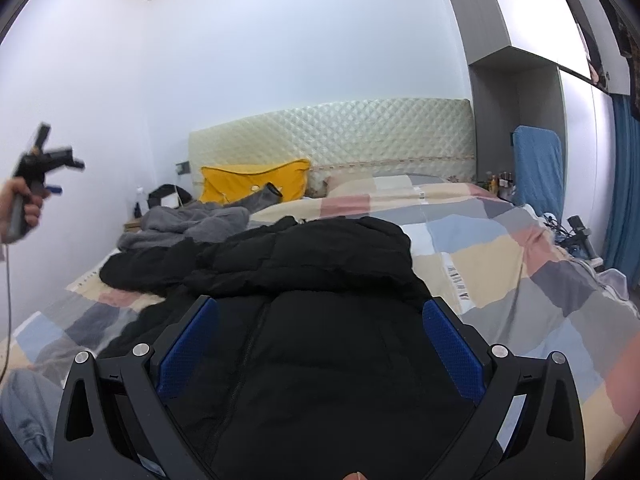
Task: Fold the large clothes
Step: 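Reach the left gripper to the other sleeve cuff and grasp it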
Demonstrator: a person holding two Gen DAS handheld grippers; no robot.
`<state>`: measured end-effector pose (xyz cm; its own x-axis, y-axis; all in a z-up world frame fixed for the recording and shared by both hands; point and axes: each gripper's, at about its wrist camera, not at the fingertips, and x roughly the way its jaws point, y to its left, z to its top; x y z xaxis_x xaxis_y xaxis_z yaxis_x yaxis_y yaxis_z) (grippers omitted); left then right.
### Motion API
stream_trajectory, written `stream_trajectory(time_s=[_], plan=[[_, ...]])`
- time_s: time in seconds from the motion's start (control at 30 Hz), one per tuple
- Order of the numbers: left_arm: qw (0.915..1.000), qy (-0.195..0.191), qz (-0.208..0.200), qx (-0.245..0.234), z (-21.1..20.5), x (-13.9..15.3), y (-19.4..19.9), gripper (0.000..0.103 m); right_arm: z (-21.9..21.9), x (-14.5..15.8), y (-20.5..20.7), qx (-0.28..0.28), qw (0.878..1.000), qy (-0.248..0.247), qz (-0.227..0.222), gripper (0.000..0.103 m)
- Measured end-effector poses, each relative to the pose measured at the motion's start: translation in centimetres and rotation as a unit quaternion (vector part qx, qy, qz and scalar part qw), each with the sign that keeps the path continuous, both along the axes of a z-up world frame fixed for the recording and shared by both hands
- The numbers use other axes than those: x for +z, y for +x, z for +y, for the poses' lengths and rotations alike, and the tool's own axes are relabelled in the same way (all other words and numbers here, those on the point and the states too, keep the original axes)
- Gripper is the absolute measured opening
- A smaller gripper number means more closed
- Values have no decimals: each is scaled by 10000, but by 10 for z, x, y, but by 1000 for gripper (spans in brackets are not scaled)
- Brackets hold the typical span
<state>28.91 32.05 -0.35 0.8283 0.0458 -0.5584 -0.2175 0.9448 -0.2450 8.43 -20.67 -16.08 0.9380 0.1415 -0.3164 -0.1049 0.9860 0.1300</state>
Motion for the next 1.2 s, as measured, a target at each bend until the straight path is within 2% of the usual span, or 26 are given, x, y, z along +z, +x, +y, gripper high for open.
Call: stream_trajectory(time_s=[0.13, 0.27, 0.47, 0.53, 0.6, 0.67, 0.73, 0.93, 0.97, 1.0, 1.03, 1.13, 1.2], plan=[[9993, -121, 192, 303, 47, -28, 14, 103, 4, 2, 0, -36, 10000, -17, -56, 103], [9966, -659, 239, 424, 97, -62, 23, 103, 17, 0, 8, -76, 9996, -249, 75, 103], [9858, -1449, 579, 617, 155, -130, 45, 103, 41, -4, 22, 79, 9984, -515, 215, 103], [9777, -1848, 677, 727, 177, -157, 50, 102, 49, -6, 30, 215, 9978, -516, 367, 103], [9598, -2564, 711, 889, 207, -194, 53, 102, 57, -9, 41, 255, 9961, -578, 612, 103], [9490, -2864, 812, 1037, 225, -220, 55, 102, 63, -12, 53, 194, 9947, -566, 838, 103], [9419, -3042, 890, 1109, 239, -242, 58, 102, 69, -13, 59, 174, 9938, -557, 951, 103], [9311, -3427, 777, 982, 257, -288, 92, 100, 84, -21, 73, 69, 9908, -718, 1146, 103], [9326, -3397, 741, 971, 255, -293, 100, 98, 85, -22, 76, 36, 9902, -730, 1189, 103], [9390, -3185, 735, 1065, 250, -297, 109, 97, 87, -24, 79, -16, 9896, -769, 1219, 103], [9412, -3105, 725, 1117, 245, -300, 115, 97, 88, -26, 82, -95, 9886, -846, 1242, 103], [9372, -3236, 584, 1162, 239, -311, 133, 97, 92, -30, 95, -180, 9864, -887, 1370, 103], [9411, -3105, 536, 1223, 239, -311, 150, 97, 94, -31, 102, -213, 9863, -782, 1435, 103]])
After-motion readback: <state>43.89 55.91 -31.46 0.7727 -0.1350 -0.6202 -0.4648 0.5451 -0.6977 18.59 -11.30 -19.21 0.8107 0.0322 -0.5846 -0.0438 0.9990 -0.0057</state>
